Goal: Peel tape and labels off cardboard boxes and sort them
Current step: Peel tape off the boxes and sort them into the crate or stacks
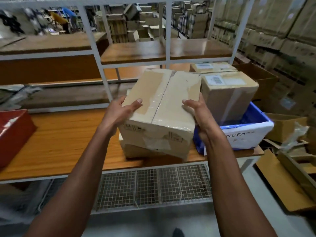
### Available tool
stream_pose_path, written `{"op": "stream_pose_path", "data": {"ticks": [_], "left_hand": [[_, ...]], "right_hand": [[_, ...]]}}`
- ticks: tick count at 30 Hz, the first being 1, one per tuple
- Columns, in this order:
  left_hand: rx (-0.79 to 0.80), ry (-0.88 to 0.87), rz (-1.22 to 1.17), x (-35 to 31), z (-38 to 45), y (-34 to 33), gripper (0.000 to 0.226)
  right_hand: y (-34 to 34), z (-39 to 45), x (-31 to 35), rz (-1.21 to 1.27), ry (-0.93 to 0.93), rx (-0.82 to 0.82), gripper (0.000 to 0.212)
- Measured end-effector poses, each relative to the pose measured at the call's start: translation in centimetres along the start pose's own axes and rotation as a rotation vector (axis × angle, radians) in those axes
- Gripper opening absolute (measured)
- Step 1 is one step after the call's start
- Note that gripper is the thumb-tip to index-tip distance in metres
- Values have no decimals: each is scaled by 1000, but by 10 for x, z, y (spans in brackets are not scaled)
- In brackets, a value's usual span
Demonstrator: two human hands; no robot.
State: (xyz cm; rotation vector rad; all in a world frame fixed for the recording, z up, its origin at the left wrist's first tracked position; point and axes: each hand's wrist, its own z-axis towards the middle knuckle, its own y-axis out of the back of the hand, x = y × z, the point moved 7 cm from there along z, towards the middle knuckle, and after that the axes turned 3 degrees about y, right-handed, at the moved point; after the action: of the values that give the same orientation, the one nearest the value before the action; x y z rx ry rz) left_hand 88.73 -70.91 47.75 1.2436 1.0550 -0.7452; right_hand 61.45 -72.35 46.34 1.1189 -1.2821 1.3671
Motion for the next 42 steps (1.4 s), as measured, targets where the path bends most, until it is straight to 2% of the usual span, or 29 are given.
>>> {"op": "stream_pose_path", "data": {"ticks": [5, 9, 12, 14, 16, 18, 21, 24, 29, 33, 34, 37, 39, 40, 42], "left_hand": [[37, -49, 189, 5, 62, -10, 62], [83, -60, 426, 5, 116, -8, 74], [123, -36, 608, 2, 154, -3, 71], [133, -26, 709, -4, 176, -4, 70], [106, -23, 789, -11, 194, -6, 64], [92, -44, 834, -16, 209, -7, 69], [161, -54, 823, -14, 226, -9, 85], [214, -49, 842, -10, 246, -10, 85], [242, -97, 821, -1, 266, -15, 87], [241, -143, 808, 8, 279, -18, 99], [242, -144, 798, 12, 286, -18, 105], [243, -160, 754, 26, 305, -16, 116], [236, -177, 747, 21, 300, -16, 117], [246, -183, 753, 17, 295, -18, 112], [247, -214, 796, 8, 287, -21, 95]], "right_hand": [[-7, 55, -21, 55, -44, -62, 69], [-17, 71, -32, 45, -131, -53, 96], [-32, 73, -40, -3, -184, -23, 122], [-46, 72, -47, 15, -209, 5, 132], [-63, 66, -51, 58, -220, 38, 130], [-83, 56, -54, 99, -231, 72, 134], [-113, 38, -51, 131, -223, 126, 133], [-135, 30, -60, 104, -251, 144, 123], [-164, 34, -78, 183, -317, 183, 130], [-161, 35, -76, 48, -294, 154, 112], [-154, 37, -71, -31, -263, 132, 100], [-121, 53, -42, -307, -93, 69, 43], [-100, 77, -12, -468, 28, 38, 18], [-90, 94, 1, -570, 87, 33, 13], [-74, 134, 18, -812, 161, 76, 17]]}}
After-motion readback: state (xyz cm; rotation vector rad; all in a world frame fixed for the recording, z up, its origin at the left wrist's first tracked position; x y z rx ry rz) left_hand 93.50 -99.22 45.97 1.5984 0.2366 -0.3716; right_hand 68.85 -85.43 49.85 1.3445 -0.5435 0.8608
